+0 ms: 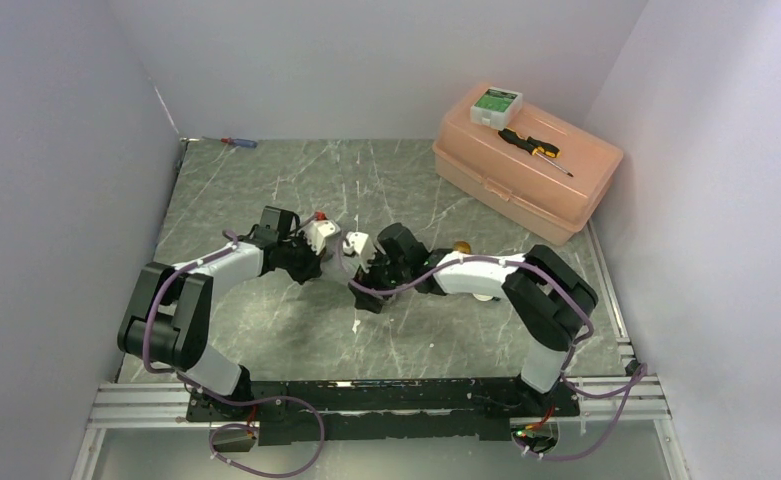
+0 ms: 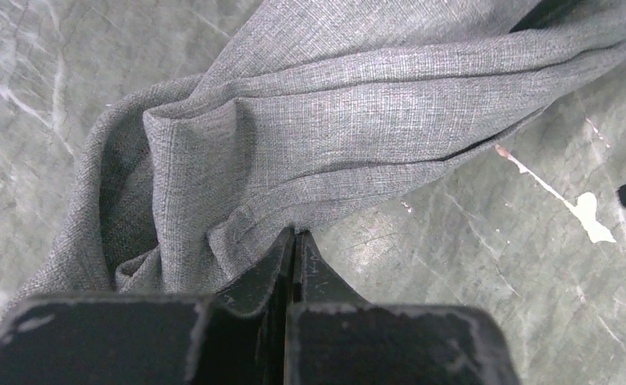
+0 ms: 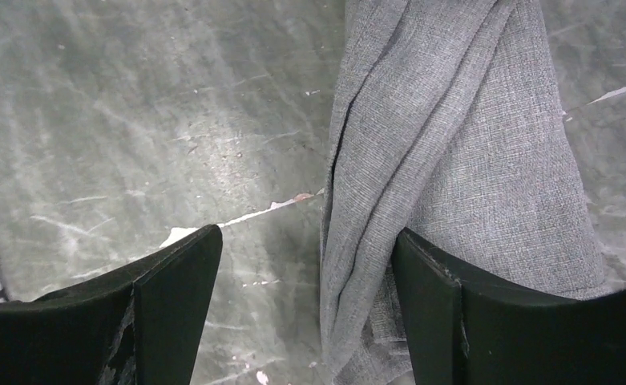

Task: Fold the napkin into a case and place the utensils inside
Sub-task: Fold the 2/3-rectangle-folded napkin at the center of the board.

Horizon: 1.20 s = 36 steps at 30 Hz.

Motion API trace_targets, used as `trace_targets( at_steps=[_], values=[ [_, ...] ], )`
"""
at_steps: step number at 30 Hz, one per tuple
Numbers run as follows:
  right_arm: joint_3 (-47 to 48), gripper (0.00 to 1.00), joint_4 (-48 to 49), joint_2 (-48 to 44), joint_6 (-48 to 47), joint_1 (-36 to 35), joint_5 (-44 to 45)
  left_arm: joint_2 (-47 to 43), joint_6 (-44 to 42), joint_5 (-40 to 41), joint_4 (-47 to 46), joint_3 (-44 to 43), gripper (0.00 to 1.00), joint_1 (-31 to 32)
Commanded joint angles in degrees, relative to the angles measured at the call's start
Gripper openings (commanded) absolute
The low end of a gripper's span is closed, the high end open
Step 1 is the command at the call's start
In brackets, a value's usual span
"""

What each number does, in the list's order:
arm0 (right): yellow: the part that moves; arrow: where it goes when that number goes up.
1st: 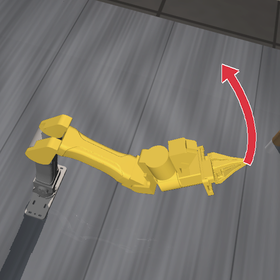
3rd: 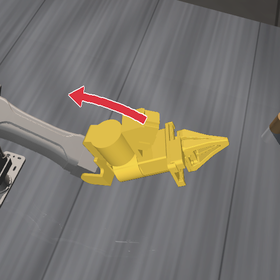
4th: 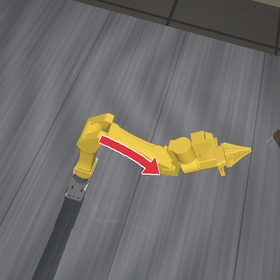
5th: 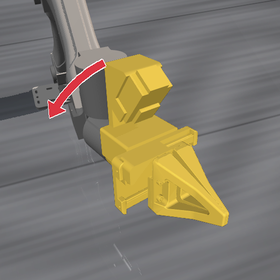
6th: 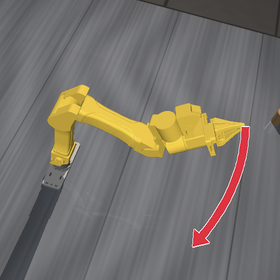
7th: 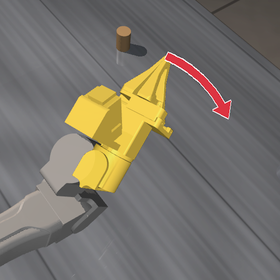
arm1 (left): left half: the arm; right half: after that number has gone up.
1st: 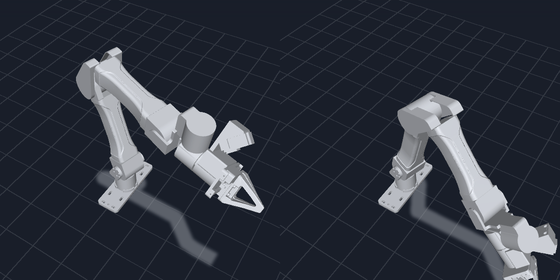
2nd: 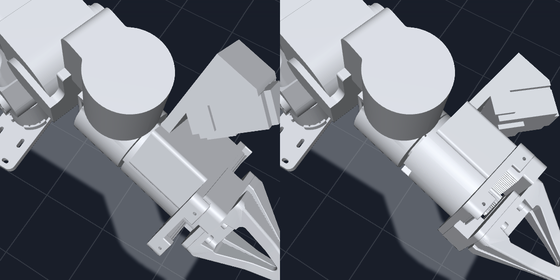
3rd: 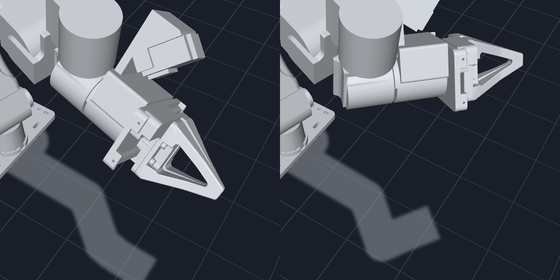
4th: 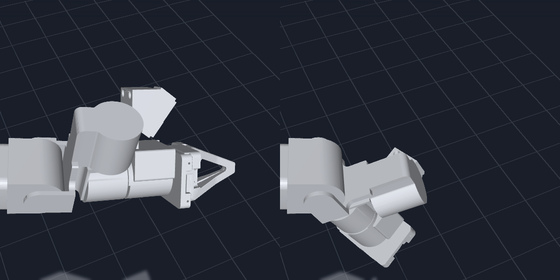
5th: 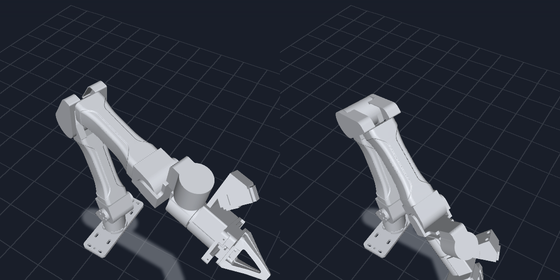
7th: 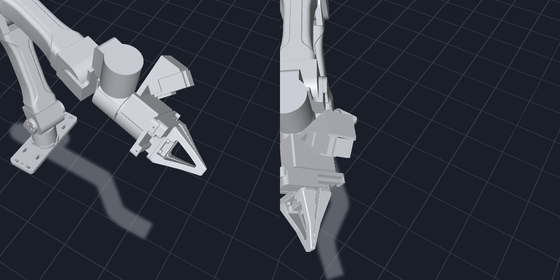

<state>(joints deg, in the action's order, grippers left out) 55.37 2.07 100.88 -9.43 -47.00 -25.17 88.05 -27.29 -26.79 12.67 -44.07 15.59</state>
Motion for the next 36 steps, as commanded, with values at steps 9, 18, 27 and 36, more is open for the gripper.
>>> trace_targets(
  at_steps=[9,18,27,36],
  values=[
    [-3.69,0.73,13.96,1.96,-6.93,-8.58,27.42,0.34,2.63,0.9,0.03,-2.33,0.03,-0.57],
    [-0.65,0.12,11.36,5.01,-10.77,-9.63,31.46,-0.43,2.17,0.43,2.36,-4.9,0.03,-0.74],
    [6.21,0.05,-1.58,5.83,-8.42,-7.0,16.42,-0.96,2.47,0.74,5.5,-8.35,0.29,-0.66],
    [14.37,0.02,-14.99,9.38,-8.07,0.56,-2.31,-3.03,1.68,-0.1,5.62,-9.19,0.38,-0.65]
  ],
)
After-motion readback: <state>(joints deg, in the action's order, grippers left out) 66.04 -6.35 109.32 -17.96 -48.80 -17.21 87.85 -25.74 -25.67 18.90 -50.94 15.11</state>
